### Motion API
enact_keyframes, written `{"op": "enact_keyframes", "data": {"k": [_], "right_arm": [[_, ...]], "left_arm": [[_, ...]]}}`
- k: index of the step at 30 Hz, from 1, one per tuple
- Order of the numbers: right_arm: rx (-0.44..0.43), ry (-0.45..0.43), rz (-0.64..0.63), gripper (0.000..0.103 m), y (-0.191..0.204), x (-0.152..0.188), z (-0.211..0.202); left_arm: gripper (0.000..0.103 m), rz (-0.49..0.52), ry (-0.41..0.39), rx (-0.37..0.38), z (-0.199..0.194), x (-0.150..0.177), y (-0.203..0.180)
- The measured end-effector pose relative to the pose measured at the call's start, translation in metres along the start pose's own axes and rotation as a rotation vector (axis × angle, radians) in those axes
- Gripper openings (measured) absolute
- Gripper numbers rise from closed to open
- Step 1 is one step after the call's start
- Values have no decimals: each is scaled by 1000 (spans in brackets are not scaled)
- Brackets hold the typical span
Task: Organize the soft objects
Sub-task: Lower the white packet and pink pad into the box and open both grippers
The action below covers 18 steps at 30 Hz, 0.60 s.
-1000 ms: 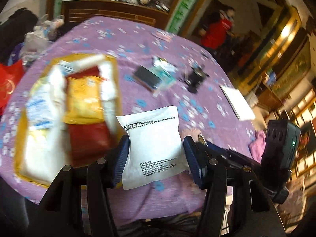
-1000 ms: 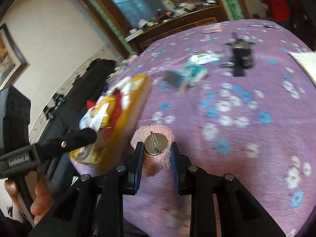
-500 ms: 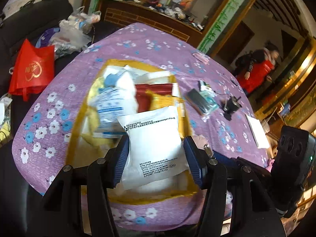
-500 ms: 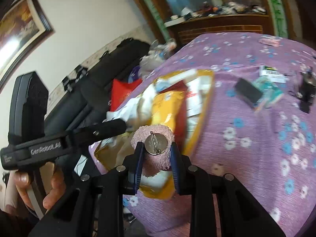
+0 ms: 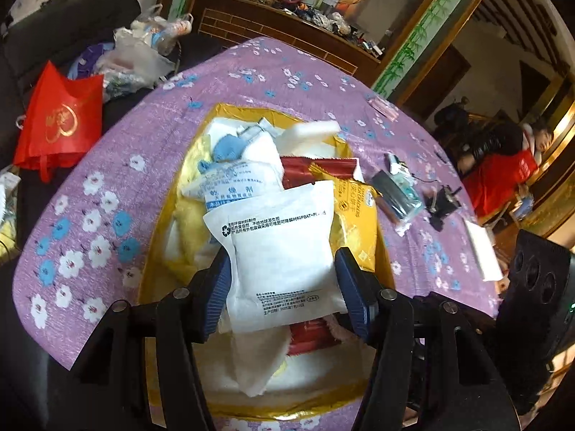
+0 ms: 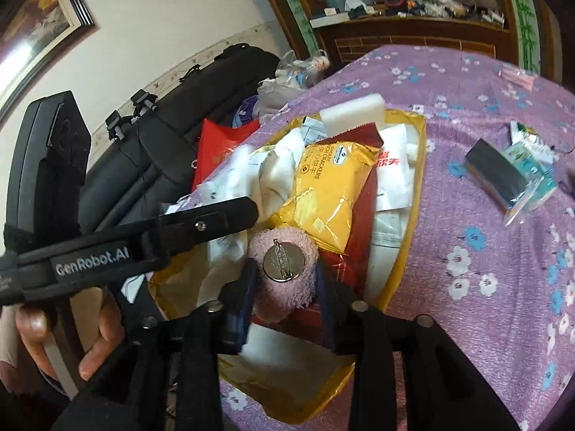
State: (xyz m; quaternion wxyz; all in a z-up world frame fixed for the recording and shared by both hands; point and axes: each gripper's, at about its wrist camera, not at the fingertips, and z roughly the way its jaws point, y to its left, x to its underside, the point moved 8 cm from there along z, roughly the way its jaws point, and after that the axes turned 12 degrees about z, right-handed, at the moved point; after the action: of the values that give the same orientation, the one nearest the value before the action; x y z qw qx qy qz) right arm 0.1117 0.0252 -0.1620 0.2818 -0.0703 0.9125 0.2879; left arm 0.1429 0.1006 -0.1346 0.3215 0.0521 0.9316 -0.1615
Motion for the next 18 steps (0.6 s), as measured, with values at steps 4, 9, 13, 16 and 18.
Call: {"op": "enact_keyframes", "data": {"k": [4, 9, 13, 16, 18], "right_arm": [[-15, -15, -17, 48, 3, 4, -7], [-70, -63, -21, 63, 7, 6, -23], [-77, -77, -38, 63, 11, 6, -28], [-50, -71, -22, 64, 3, 7, -28], [-56, -55, 30, 64, -7, 9, -27]], "left_arm": [[72, -59, -40, 94, -12, 3, -1], [81, -110, -132, 52, -25, -4, 2], [81, -7, -107, -16, -22, -7, -8], [81, -40, -79, -91, -17, -4, -3], [81, -31, 3, -107, -8, 3, -6]]}}
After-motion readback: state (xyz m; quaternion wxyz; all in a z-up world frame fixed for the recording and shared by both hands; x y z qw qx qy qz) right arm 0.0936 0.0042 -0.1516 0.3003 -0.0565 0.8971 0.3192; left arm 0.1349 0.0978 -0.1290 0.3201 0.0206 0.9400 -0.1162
